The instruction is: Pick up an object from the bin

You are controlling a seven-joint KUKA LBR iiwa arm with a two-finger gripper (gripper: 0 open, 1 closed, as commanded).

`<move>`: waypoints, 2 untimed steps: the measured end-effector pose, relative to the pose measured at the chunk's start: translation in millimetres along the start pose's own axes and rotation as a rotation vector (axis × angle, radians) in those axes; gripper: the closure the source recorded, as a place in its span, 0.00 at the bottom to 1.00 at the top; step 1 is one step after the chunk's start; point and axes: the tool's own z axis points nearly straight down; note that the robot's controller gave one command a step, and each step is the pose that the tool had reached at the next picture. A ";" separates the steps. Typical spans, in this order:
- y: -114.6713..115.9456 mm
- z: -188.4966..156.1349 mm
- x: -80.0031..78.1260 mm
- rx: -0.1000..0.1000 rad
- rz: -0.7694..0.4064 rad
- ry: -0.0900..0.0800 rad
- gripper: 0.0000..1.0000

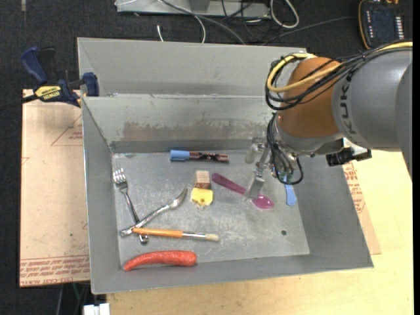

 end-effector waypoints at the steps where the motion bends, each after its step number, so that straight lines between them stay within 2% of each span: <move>1: -2.8 59.1 -4.5 0.006 -0.189 0.017 0.00; 2: 14.8 59.1 6.9 0.000 0.067 0.000 0.00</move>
Offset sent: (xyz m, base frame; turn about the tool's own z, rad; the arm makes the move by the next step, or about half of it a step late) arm -0.0017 0.0159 -0.0592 0.0695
